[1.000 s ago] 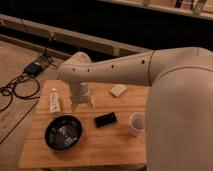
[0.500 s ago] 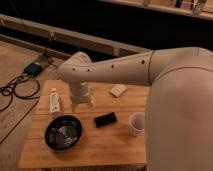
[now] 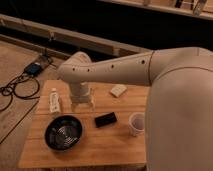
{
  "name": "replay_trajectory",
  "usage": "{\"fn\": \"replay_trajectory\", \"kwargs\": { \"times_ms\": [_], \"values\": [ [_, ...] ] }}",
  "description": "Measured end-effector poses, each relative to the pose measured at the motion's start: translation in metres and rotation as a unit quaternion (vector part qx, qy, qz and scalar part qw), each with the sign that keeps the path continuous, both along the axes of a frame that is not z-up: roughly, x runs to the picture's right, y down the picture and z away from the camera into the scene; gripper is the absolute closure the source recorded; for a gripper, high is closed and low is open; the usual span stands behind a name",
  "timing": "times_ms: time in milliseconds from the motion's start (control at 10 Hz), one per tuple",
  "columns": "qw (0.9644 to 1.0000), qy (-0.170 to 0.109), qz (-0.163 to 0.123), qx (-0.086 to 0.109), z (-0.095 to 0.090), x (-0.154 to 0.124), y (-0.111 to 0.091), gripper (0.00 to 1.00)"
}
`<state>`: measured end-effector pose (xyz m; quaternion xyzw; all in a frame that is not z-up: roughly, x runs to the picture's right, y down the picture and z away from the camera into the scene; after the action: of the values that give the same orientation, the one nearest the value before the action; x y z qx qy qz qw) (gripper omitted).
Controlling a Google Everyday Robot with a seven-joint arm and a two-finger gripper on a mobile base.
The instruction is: Place the white sponge in the ceramic cup
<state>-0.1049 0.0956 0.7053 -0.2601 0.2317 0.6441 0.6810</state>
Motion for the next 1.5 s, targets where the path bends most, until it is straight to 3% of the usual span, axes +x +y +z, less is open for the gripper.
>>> {"fn": "replay_trajectory", "kwargs": {
  "times_ms": [400,600,1200,1500],
  "values": [
    [0.9985,0.038,0.030,0.024,0.032,0.048,-0.052,0.35],
    [0.9968,0.056,0.052,0.022,0.059,0.080,-0.074,0.35],
    [0.9949,0.054,0.082,0.025,0.138,0.132,-0.131,0.35],
    [0.9931,0.060,0.097,0.025,0.177,0.156,-0.145,0.35]
  ]
}}
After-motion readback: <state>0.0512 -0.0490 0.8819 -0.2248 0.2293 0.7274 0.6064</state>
